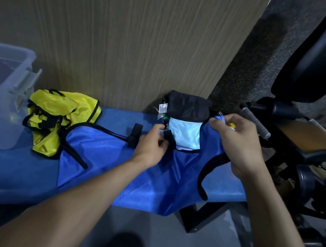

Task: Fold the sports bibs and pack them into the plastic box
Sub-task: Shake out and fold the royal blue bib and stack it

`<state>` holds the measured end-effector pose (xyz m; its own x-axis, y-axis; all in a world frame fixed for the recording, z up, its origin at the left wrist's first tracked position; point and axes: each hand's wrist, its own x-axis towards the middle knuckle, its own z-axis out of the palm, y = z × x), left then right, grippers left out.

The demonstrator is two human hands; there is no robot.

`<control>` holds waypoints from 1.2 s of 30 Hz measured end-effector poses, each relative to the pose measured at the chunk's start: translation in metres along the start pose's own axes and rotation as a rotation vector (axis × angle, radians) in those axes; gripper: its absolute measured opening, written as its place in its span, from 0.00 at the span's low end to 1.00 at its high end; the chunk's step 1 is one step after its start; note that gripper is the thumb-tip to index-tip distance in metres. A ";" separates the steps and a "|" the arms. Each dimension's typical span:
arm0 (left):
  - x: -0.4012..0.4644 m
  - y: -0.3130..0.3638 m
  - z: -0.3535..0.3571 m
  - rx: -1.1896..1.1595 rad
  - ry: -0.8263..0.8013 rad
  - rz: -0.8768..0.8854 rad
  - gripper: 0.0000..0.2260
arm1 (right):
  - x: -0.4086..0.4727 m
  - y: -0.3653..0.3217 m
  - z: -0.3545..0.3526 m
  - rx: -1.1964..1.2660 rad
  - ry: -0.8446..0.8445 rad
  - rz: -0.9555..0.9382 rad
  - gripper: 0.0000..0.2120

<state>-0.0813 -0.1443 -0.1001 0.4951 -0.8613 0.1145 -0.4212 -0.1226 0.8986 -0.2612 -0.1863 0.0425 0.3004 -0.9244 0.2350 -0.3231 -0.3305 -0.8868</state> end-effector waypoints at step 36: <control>-0.097 -0.061 -0.246 1.028 -0.111 -0.134 0.09 | -0.027 -0.043 0.282 -0.185 -0.432 0.150 0.12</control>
<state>0.0835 0.0677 -0.0613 0.5347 -0.8438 -0.0461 -0.8379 -0.5365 0.1009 -0.0021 -0.0931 -0.0378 0.5703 -0.8139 -0.1107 -0.5333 -0.2644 -0.8035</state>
